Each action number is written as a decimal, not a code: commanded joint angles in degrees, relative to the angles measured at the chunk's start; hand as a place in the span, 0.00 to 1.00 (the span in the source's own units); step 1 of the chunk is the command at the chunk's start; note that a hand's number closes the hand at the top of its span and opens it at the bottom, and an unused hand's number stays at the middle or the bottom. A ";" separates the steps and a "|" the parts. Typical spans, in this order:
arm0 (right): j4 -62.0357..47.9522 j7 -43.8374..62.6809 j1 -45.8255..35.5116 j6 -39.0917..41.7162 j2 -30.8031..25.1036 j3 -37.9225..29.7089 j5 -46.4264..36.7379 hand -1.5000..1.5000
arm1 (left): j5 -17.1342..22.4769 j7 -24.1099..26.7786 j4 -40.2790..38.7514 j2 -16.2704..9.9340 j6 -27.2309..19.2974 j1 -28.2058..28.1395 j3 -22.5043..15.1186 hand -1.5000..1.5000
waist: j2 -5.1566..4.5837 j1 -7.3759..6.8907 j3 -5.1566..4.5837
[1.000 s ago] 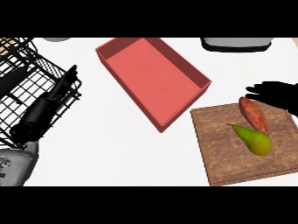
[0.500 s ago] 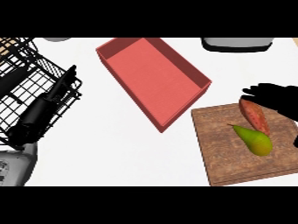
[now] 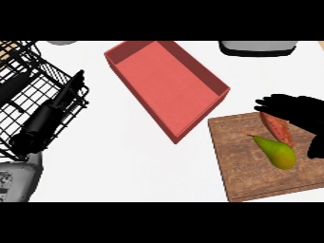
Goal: Pick the sweet potato from the cutting board and place it in the cardboard box
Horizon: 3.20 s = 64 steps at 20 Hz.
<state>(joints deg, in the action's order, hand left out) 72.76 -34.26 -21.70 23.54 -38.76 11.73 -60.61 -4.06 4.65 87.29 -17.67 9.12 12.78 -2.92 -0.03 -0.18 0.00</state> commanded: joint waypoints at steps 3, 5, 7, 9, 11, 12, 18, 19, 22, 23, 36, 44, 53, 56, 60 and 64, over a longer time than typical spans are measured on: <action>-9.74 -1.72 -4.12 -4.02 2.56 -0.78 -6.33 0.00 | -2.75 2.28 -1.67 1.17 0.41 -0.13 0.53 0.50 | -0.07 -0.23 0.01; -12.25 -1.73 -3.97 -6.96 3.23 -1.58 -7.79 0.00 | -2.14 -2.54 2.00 2.49 0.09 0.73 0.17 0.50 | -0.04 -0.30 0.03; -12.15 -0.84 -5.67 -5.50 4.93 -2.40 -8.44 0.00 | -2.51 2.15 -2.62 2.52 0.82 -0.10 1.76 0.50 | -0.04 -0.14 0.00; -14.81 -3.47 -7.24 -4.39 3.73 -3.12 -8.47 0.00 | -1.95 -4.62 7.66 2.26 1.83 -3.20 0.27 0.50 | 0.03 -0.45 0.02; -11.61 -1.87 -3.81 -4.29 5.84 -3.12 -9.49 0.00 | -2.20 -0.57 -0.34 1.78 2.77 1.01 3.43 0.50 | 0.01 0.09 0.00; -17.57 -2.38 -4.18 -9.04 7.88 -1.97 -10.78 0.00 | -0.85 0.50 -1.28 1.38 4.12 0.33 3.53 0.50 | -0.09 -0.15 0.01; -16.39 -10.59 -4.36 -14.07 7.64 -1.89 -10.97 1.00 | -1.51 -1.45 0.01 1.65 3.39 1.55 5.01 0.50 | -0.05 0.10 0.01; -21.60 -11.80 -7.99 -16.59 8.61 -2.89 -11.22 1.00 | -3.36 0.32 -2.06 3.27 2.06 1.56 3.48 0.50 | -0.20 -0.24 0.03; -21.39 -13.16 -6.11 -21.08 9.78 -4.24 -10.80 1.00 | -2.98 2.00 -3.01 2.37 3.81 0.74 4.27 0.50 | -0.12 -0.07 0.02; -20.99 -14.49 -5.78 -22.08 8.82 -5.38 -10.12 1.00 | -1.43 -1.56 2.50 2.00 4.63 -0.30 4.62 0.50 | -0.01 -0.20 0.03; -14.38 19.21 -16.27 -16.72 38.16 -2.36 -9.55 1.00 | -3.48 0.29 0.80 4.01 5.78 2.23 0.98 0.50 | -0.76 -7.54 -0.13; -11.02 44.44 -30.76 -18.68 38.64 4.90 -6.74 1.00 | -3.31 -0.63 -1.13 5.70 7.08 5.52 -1.17 0.50 | -0.69 -11.02 -0.20; -13.79 75.50 -43.85 -31.77 38.75 1.81 -1.34 1.00 | -4.40 -2.11 -2.17 6.44 6.02 8.58 -1.32 0.50 | -1.26 -10.37 -0.20; -17.90 84.87 -49.16 -34.28 38.76 3.73 -1.56 1.00 | -4.84 -1.81 -2.60 6.48 5.31 8.90 -0.93 0.50 | -1.22 -9.17 -0.27; -24.27 92.34 -54.77 -39.77 38.76 4.86 -0.03 1.00 | -4.81 -1.40 -3.28 6.53 4.59 7.89 -0.06 0.50 | -1.26 -7.63 -0.24; -33.81 91.80 -58.79 -41.91 38.76 4.34 1.39 1.00 | -5.23 -1.20 -2.88 7.05 3.32 6.27 0.31 0.50 | -1.19 -5.42 -0.18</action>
<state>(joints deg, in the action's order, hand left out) 46.46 54.90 -76.57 -14.84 -0.09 16.50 -60.05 -8.66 3.15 84.35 -11.28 13.95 20.37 -2.90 -1.16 -7.34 -0.22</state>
